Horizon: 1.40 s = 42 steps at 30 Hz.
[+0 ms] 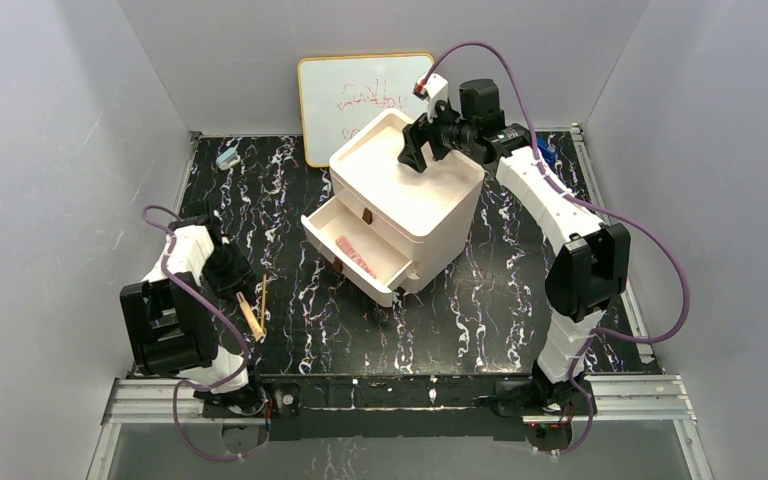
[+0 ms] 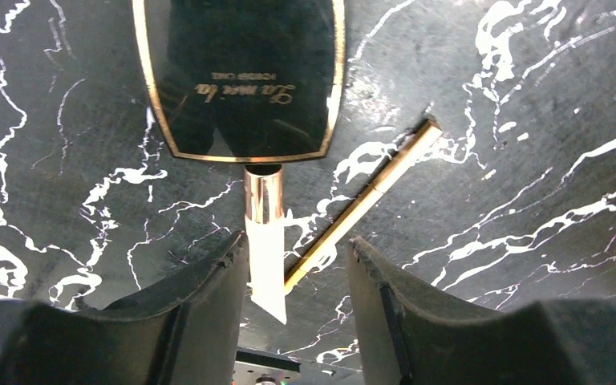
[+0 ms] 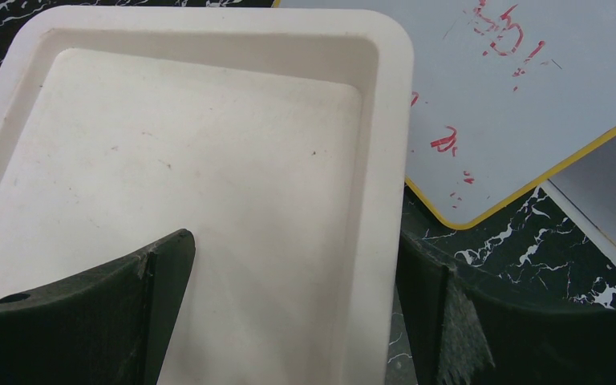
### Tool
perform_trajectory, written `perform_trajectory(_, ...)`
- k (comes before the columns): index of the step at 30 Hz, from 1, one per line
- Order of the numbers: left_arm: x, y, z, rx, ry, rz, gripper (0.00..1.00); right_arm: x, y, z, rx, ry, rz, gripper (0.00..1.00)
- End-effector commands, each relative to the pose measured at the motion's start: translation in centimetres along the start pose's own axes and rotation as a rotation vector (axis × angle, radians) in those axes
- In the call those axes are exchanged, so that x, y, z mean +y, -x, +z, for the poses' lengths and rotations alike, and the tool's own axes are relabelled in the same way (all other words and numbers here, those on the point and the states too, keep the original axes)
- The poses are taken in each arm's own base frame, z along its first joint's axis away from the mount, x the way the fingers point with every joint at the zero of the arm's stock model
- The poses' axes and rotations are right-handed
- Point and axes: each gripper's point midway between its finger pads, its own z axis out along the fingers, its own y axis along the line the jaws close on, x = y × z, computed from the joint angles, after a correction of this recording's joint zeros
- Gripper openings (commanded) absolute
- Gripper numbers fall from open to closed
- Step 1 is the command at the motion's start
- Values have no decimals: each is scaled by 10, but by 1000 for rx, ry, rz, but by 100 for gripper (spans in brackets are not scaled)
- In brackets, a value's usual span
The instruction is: Organize the makeup
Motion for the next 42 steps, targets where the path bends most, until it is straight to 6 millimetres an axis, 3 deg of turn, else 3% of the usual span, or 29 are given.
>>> perform_trajectory(1, 14, -2, -3, 13, 45, -61, 48, 31, -113, 17, 332, 92, 212, 100)
perform_trajectory(7, 15, -10, 10, 58, 42, -87, 55, 31, -112, 17, 330, 92, 214, 100)
perform_trajectory(13, 7, -30, 36, 190, -7, -114, 52, 31, -111, 16, 328, 91, 211, 100)
perform_trajectory(18, 6, -31, 41, 201, -12, -121, 36, 31, -111, 15, 329, 89, 211, 100)
perform_trajectory(23, 6, -31, 42, 207, -17, -124, 0, 32, -113, 18, 335, 94, 217, 100)
perform_trajectory(26, 7, -25, 38, 183, -14, -118, 0, 31, -114, 18, 336, 95, 218, 100)
perform_trajectory(31, 5, 2, 10, 55, -20, -118, 0, 32, -116, 21, 341, 104, 225, 100)
perform_trajectory(38, -41, 61, -75, -176, -196, -180, 0, 34, -118, 28, 355, 115, 232, 100)
perform_trajectory(42, -71, 76, -118, -259, -270, -188, 0, 33, -117, 28, 356, 111, 228, 100)
